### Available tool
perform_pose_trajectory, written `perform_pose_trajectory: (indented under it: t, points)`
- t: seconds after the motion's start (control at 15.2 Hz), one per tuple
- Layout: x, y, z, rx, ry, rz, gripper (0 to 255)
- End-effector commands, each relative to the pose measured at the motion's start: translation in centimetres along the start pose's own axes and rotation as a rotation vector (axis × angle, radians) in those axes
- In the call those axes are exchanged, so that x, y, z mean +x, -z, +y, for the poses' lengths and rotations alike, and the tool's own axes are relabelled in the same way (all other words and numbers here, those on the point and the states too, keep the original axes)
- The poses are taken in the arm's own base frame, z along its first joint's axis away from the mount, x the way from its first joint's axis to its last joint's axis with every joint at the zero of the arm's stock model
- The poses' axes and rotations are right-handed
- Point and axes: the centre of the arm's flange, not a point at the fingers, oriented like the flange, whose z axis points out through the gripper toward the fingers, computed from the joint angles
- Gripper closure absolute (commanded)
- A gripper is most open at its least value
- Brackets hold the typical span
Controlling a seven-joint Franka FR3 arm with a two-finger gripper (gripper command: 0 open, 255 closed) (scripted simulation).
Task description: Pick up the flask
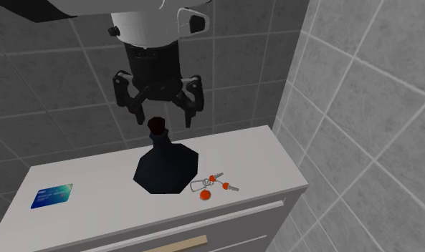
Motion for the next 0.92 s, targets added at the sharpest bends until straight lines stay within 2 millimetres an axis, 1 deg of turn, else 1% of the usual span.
perform_pose_trajectory:
  t: [0.0,0.07,0.13,0.53,0.59,0.73,0.79,0.86]
  points:
    - [1.5,-1.0,-1.9,-0.008,-0.002,-0.004,0]
    - [2.3,-1.5,-3.0,-0.012,-0.002,-0.006,0]
    - [2.4,-1.6,-3.1,-0.013,-0.002,-0.007,0]
    - [2.4,-4.7,-3.0,-0.013,-0.002,-0.007,0]
    - [2.4,-5.6,-3.0,-0.013,-0.002,-0.007,0]
    - [2.4,-5.6,-3.0,-0.013,-0.002,-0.007,0]
    - [2.3,-5.5,-2.9,-0.013,-0.002,-0.007,255]
    - [2.3,-5.5,-2.9,-0.013,-0.002,-0.007,255]
